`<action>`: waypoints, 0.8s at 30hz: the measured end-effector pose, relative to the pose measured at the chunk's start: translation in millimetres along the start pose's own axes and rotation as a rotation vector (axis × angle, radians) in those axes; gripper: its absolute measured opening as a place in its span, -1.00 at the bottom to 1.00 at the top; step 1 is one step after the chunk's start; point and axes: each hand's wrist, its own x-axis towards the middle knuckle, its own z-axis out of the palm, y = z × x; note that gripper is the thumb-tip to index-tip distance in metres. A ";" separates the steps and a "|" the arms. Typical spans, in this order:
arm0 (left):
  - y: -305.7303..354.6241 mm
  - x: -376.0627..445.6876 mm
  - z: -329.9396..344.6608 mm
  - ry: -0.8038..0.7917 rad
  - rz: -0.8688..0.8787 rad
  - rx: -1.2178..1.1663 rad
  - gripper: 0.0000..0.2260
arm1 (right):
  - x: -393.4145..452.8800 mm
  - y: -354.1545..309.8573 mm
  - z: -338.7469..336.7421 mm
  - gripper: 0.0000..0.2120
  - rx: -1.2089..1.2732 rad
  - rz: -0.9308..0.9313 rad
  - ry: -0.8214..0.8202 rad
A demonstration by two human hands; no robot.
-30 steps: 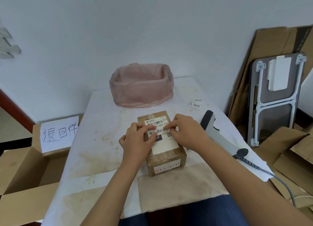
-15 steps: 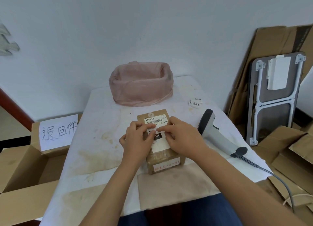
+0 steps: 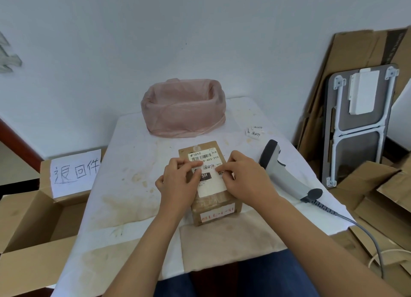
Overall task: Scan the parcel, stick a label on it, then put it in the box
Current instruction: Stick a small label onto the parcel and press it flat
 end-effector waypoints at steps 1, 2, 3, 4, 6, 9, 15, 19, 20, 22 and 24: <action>-0.1 -0.1 0.1 0.001 -0.002 -0.001 -0.82 | 0.0 0.7 -0.6 -0.69 0.006 0.004 0.011; -0.1 0.1 0.3 0.002 -0.003 -0.001 -0.82 | 0.0 1.1 -1.0 -0.69 0.006 0.002 0.012; -0.2 0.0 0.2 0.003 -0.002 0.000 -0.82 | -0.3 1.2 -1.3 -0.69 0.000 -0.008 0.007; -0.1 0.0 0.3 0.004 -0.002 0.000 -0.82 | -0.9 1.3 -1.6 -0.69 -0.007 -0.027 0.005; 0.1 -0.2 0.6 0.004 -0.002 -0.003 -0.82 | -2.3 1.6 -1.8 -0.70 -0.013 -0.057 0.005; 1.0 -0.7 0.1 -0.003 -0.004 -0.007 -0.83 | 0.0 3.0 -1.0 -0.72 0.035 -0.026 0.009; 0.0 5.7 -10.2 -0.040 0.019 -0.105 -0.81 | 19.4 7.2 -13.0 -0.73 0.600 0.141 0.219; -7.2 18.4 -22.5 -0.008 0.053 -0.066 -0.80 | 54.1 11.4 -20.9 -0.76 0.856 0.263 0.246; -9.3 22.3 -26.0 -0.010 0.049 -0.054 -0.80 | 65.3 12.0 -21.2 -0.82 0.886 0.285 0.261; -12.4 31.0 -34.4 -0.019 0.042 -0.023 -0.78 | 91.0 12.0 -19.0 -0.93 0.931 0.302 0.276; -16.8 39.2 -41.8 -0.043 0.035 0.026 -0.80 | 119.0 10.7 -13.2 -0.92 0.922 0.326 0.285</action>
